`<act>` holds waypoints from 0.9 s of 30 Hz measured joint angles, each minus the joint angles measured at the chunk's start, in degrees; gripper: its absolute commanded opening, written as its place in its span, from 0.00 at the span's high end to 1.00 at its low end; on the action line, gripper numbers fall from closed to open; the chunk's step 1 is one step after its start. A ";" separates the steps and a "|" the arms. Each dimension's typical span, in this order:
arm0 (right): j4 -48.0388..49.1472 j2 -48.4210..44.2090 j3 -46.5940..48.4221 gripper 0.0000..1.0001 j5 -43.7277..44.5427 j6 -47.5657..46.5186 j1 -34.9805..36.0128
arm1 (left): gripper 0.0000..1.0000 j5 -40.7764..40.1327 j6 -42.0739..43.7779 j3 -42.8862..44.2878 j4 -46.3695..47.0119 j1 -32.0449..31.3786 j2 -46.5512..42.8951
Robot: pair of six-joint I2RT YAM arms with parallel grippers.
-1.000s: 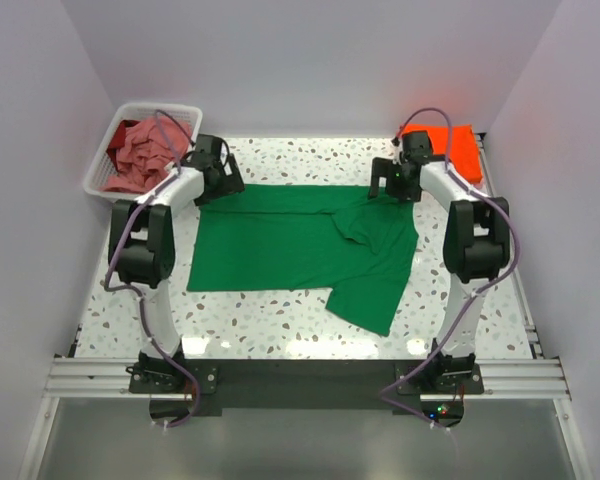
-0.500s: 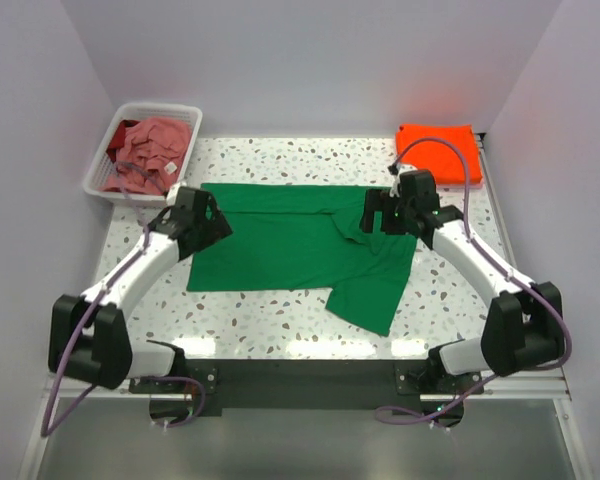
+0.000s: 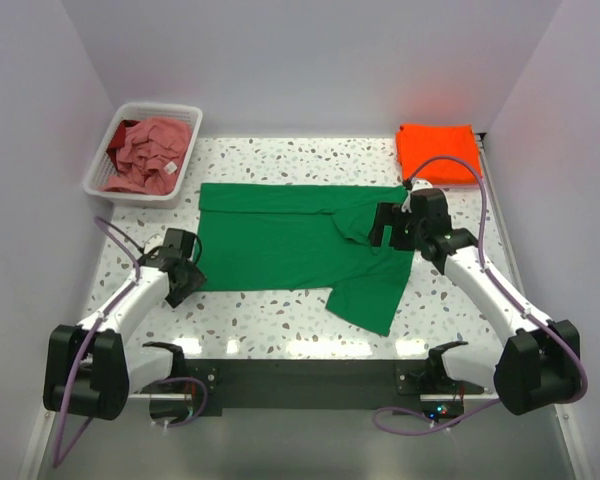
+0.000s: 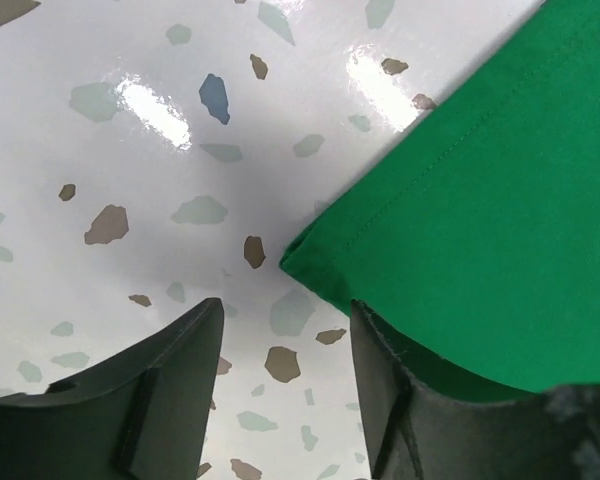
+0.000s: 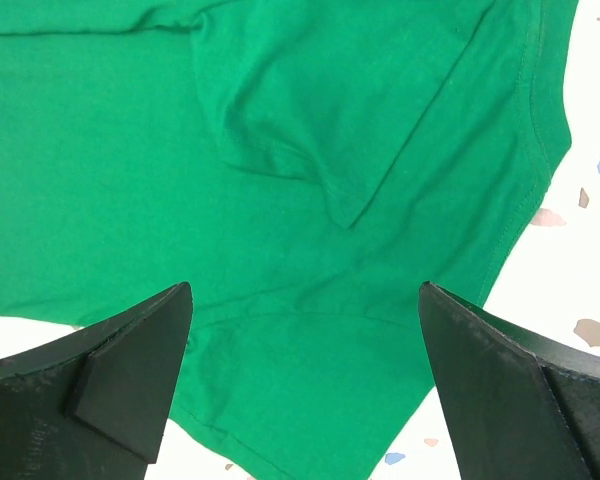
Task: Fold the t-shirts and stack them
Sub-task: Fold the tshirt
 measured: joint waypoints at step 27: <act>-1.68 -2.34 -2.69 0.02 0.15 -0.31 0.00 | 0.66 -0.83 -0.74 2.10 4.48 0.59 8.39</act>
